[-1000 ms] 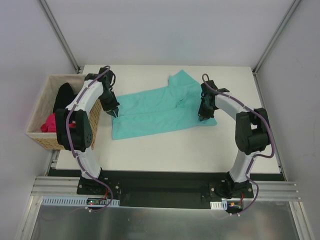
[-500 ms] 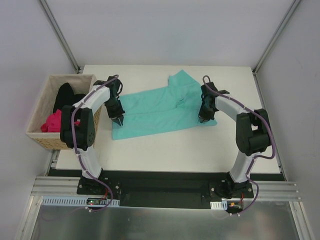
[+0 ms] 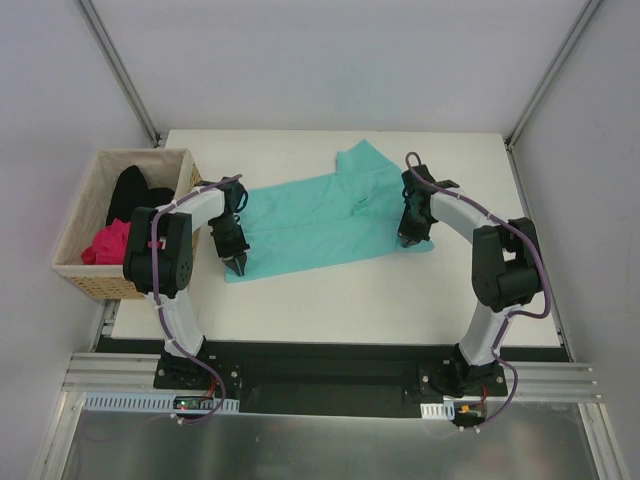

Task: Fold and stack the t-shirts
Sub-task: Fold the flattened tshirt in 1/3 of the way

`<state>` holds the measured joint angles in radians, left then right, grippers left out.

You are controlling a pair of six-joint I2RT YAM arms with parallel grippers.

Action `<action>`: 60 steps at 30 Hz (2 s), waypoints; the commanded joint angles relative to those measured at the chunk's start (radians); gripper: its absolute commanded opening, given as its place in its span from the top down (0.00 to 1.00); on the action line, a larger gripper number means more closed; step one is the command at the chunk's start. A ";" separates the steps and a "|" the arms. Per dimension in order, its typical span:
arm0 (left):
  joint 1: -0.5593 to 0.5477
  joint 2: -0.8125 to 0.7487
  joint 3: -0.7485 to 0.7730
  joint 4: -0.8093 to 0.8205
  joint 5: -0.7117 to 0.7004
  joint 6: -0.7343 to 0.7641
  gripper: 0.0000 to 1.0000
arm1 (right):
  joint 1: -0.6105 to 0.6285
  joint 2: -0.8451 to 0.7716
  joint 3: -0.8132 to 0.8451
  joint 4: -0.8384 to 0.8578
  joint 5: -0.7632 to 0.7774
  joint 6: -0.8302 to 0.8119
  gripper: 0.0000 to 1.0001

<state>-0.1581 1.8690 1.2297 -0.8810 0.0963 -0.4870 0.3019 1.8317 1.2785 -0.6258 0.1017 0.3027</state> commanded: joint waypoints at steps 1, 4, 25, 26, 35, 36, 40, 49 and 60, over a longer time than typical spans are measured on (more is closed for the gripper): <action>-0.008 0.035 -0.025 0.002 -0.010 -0.018 0.91 | 0.003 -0.052 0.016 -0.037 0.023 -0.004 0.99; -0.008 0.053 -0.022 0.005 -0.010 -0.016 0.91 | 0.002 -0.057 0.016 -0.045 0.027 -0.005 0.99; -0.001 0.036 -0.033 -0.006 -0.026 0.014 0.91 | -0.070 -0.023 -0.019 -0.092 0.075 0.047 0.99; 0.000 0.033 -0.035 -0.010 -0.027 0.014 0.91 | -0.087 -0.015 -0.016 -0.094 0.072 0.046 0.99; 0.003 0.009 -0.044 -0.026 -0.038 0.013 0.91 | -0.174 0.029 0.018 -0.092 0.073 -0.002 0.99; 0.003 0.006 -0.045 -0.027 -0.040 0.011 0.91 | -0.179 0.034 0.021 -0.089 0.073 -0.008 0.99; 0.005 -0.008 -0.056 -0.032 -0.044 0.005 0.91 | -0.187 0.054 0.047 -0.095 0.073 -0.027 0.99; 0.003 -0.030 -0.072 -0.032 -0.047 -0.004 0.91 | -0.202 0.070 0.085 -0.115 0.096 -0.034 0.90; 0.005 -0.041 -0.072 -0.044 -0.058 0.002 0.91 | -0.268 0.087 0.108 -0.120 0.098 -0.040 0.95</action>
<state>-0.1574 1.8694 1.1694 -0.9035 0.0921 -0.4828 0.0532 1.9160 1.3533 -0.7151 0.1795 0.2722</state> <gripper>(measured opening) 0.092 0.053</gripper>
